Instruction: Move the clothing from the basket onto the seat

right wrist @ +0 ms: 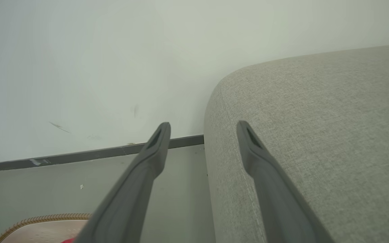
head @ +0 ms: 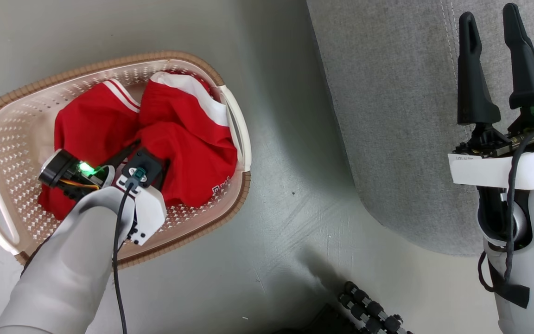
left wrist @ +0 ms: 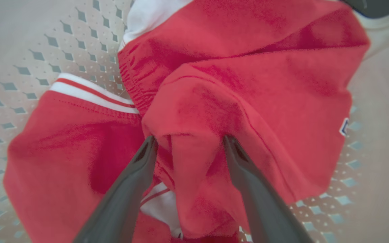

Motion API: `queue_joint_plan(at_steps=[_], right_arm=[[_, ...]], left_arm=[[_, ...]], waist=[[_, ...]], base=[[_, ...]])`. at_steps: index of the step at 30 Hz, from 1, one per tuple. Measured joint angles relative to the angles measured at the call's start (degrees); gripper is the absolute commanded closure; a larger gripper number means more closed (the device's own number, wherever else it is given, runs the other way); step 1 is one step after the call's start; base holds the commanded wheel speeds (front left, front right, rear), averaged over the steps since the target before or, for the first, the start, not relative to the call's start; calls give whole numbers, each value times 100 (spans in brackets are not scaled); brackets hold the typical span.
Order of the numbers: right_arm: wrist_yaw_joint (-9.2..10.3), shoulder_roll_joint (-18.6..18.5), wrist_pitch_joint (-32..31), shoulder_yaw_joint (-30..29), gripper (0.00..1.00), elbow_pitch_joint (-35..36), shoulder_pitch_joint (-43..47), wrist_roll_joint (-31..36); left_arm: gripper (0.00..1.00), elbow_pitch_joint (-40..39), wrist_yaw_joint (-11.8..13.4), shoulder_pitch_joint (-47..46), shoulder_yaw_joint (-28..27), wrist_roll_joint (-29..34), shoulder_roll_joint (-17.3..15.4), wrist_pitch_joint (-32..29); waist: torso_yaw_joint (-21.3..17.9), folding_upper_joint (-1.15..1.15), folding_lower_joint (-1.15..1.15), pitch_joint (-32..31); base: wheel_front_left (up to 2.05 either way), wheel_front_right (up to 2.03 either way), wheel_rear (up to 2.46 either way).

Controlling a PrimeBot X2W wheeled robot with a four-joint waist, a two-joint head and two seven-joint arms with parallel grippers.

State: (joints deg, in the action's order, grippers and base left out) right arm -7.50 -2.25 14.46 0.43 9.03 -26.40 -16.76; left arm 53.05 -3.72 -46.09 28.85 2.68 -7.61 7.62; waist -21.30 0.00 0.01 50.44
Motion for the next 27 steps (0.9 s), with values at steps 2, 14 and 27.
queue_joint_plan(at_steps=[2,14,27], right_arm=[[0,0,0,8,0,-10,-4,-38],[0,1,0,-8,0,-155,-227,-89],[0,1,1,2,0,-327,-237,51]], left_arm=[[3,7,-3,-74,0,1,1,0],[100,20,-77,-163,108,2,49,154],[100,-243,-75,-155,-3,-65,58,466]], waist=[[-39,0,0,33],[-139,0,0,58],[26,0,0,-167]], base=[[0,0,0],[0,0,0],[0,0,0]])
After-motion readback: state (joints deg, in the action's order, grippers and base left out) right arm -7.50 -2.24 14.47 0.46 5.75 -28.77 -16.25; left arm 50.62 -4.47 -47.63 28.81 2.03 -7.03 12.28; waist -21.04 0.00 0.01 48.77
